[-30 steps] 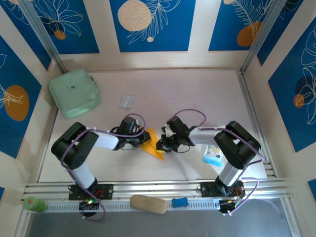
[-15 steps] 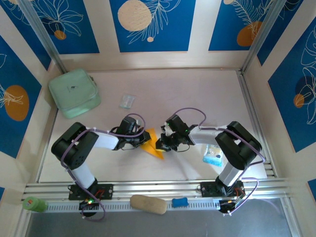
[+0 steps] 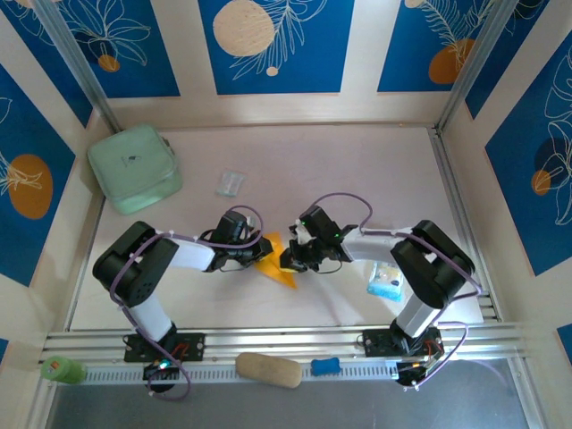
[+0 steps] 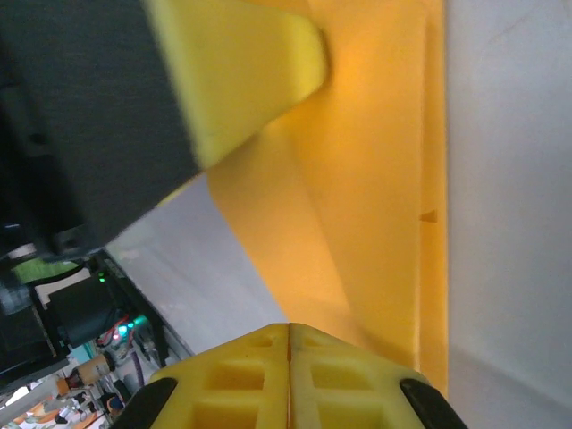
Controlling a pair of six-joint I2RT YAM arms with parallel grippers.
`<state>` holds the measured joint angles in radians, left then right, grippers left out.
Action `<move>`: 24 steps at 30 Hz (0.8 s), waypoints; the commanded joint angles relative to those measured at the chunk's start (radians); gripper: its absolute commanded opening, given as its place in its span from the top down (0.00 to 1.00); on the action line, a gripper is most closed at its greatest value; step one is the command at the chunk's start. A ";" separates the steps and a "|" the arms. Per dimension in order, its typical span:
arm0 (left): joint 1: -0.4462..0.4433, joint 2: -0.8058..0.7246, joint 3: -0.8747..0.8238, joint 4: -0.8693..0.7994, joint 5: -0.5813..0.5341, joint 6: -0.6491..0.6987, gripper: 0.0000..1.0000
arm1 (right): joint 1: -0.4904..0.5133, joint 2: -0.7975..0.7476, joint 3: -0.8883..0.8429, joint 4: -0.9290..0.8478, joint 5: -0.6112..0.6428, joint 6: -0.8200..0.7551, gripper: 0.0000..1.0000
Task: Fold a paper plane with a square sheet of paper (pick it up from the middle)
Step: Perform the fourth fold on the wing at the bottom-center of the table.
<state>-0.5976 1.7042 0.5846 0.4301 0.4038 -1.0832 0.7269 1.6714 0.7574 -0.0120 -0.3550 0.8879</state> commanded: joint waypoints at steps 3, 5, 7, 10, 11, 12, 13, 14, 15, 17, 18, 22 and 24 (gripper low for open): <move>0.009 -0.007 -0.028 -0.074 -0.014 0.021 1.00 | 0.017 0.032 -0.056 -0.012 0.011 0.004 0.94; 0.009 -0.008 -0.025 -0.076 -0.016 0.023 1.00 | 0.024 0.007 -0.109 0.006 0.020 0.019 0.94; 0.009 -0.005 -0.024 -0.075 -0.017 0.022 1.00 | 0.025 -0.018 -0.149 0.012 0.022 0.029 0.94; 0.009 -0.005 -0.028 -0.068 -0.016 0.017 1.00 | 0.025 -0.066 -0.159 0.003 0.023 0.029 0.94; 0.009 -0.006 -0.029 -0.067 -0.016 0.016 1.00 | 0.024 -0.080 -0.148 -0.008 0.021 0.025 0.94; 0.009 -0.007 -0.031 -0.067 -0.017 0.016 1.00 | 0.024 -0.091 -0.132 -0.016 0.018 0.019 0.94; 0.009 -0.010 -0.031 -0.068 -0.016 0.017 1.00 | 0.024 -0.101 -0.112 -0.024 0.015 0.015 0.94; 0.009 -0.014 -0.034 -0.068 -0.018 0.017 1.00 | 0.025 -0.104 -0.090 -0.028 0.011 0.014 0.94; 0.009 -0.017 -0.033 -0.071 -0.020 0.017 1.00 | 0.024 -0.101 -0.071 -0.028 0.006 0.010 0.94; 0.009 -0.022 -0.031 -0.074 -0.020 0.019 1.00 | 0.025 -0.083 -0.026 -0.031 0.004 -0.003 0.94; 0.009 -0.024 -0.032 -0.075 -0.020 0.019 1.00 | 0.024 -0.070 -0.007 -0.035 0.011 -0.007 0.94; 0.009 -0.028 -0.033 -0.073 -0.018 0.019 1.00 | 0.021 0.019 0.042 -0.030 0.032 -0.009 0.94; 0.009 -0.029 -0.033 -0.071 -0.016 0.020 1.00 | 0.021 0.061 0.037 -0.021 0.033 -0.006 0.94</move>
<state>-0.5976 1.6894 0.5739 0.4179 0.4091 -1.0832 0.7460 1.6703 0.7998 -0.0010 -0.3298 0.8909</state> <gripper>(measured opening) 0.041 0.060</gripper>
